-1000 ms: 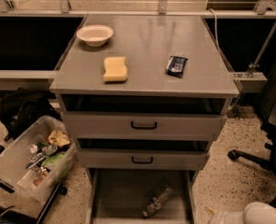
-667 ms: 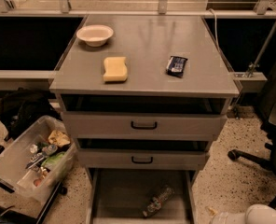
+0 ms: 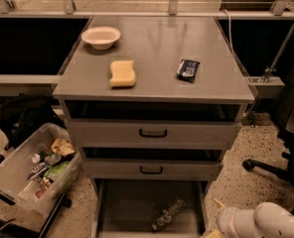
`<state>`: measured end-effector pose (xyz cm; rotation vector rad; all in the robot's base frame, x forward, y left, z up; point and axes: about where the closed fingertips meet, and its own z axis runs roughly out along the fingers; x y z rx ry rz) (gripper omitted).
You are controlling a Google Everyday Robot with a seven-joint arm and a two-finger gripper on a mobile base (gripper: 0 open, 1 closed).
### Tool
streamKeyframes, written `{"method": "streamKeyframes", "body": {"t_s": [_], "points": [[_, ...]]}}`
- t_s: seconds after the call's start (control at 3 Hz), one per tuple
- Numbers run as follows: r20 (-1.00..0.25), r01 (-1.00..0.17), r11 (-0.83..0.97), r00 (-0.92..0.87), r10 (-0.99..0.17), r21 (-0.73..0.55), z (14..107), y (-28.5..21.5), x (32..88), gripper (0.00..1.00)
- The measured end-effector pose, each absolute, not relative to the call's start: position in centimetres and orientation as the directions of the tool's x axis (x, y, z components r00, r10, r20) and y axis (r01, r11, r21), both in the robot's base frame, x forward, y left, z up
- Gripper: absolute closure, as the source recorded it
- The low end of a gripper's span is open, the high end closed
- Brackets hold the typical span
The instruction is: Pick water bottle from bottom drawer and place on counter
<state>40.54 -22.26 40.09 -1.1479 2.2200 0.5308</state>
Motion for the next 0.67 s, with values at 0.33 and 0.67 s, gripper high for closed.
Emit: {"method": "streamKeyframes", "body": {"t_s": [0.33,0.67], "points": [[-0.680,-0.826,0.563,-0.427,-0.596,0.025,39.02,-22.23,45.23,0.00],[-0.680,-0.826,0.563,-0.427,-0.596,0.025,39.01,-22.23,45.23,0.00]]}}
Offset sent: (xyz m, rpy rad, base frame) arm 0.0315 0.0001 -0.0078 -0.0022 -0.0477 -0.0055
